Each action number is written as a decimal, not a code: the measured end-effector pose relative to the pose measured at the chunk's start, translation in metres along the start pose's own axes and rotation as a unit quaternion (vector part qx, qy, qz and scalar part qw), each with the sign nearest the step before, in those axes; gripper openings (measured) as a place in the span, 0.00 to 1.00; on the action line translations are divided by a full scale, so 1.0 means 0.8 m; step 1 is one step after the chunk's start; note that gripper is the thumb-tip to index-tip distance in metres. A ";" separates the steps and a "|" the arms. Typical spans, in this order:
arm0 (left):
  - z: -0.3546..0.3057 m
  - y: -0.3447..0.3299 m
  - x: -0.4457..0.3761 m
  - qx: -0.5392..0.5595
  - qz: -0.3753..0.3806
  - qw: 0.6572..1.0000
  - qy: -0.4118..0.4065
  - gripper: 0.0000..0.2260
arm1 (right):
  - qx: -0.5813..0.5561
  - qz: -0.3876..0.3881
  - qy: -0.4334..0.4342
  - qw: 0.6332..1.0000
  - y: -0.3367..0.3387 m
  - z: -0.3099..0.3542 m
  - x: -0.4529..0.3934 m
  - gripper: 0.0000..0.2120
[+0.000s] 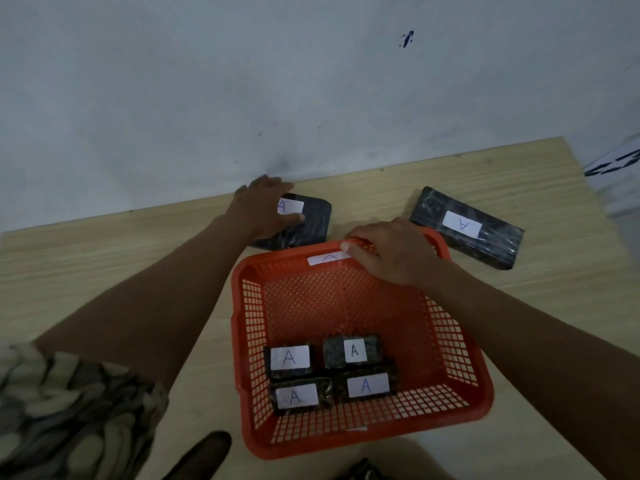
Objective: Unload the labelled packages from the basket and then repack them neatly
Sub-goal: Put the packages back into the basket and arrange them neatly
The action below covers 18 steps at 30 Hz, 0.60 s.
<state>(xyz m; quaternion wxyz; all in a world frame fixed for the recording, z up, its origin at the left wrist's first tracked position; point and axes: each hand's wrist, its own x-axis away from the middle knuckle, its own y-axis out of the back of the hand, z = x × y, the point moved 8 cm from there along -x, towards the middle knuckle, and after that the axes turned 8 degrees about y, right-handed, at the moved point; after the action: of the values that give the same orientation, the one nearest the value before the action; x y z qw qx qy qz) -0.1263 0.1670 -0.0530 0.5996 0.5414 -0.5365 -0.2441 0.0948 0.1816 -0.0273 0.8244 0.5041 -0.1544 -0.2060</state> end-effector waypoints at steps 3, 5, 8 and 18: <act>-0.002 -0.014 -0.009 -0.041 0.064 0.997 -0.009 0.40 | -0.007 0.008 0.002 1.000 -0.003 -0.002 0.000 0.23; 0.001 -0.012 -0.012 -0.045 0.070 0.997 -0.001 0.42 | -0.001 0.002 0.004 1.000 -0.003 -0.003 0.001 0.23; 0.005 -0.002 -0.009 -0.027 0.060 0.998 -0.002 0.37 | 0.011 -0.002 0.001 1.000 -0.006 -0.002 0.001 0.23; 0.039 0.046 0.043 0.111 -0.060 0.991 0.042 0.34 | 0.009 0.025 -0.010 1.000 -0.003 0.002 0.005 0.22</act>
<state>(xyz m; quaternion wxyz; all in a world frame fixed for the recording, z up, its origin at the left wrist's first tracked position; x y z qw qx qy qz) -0.1543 0.1356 -0.0110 0.5422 0.6457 -0.5010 -0.1952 0.0970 0.1778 -0.0287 0.8232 0.5052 -0.1772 -0.1891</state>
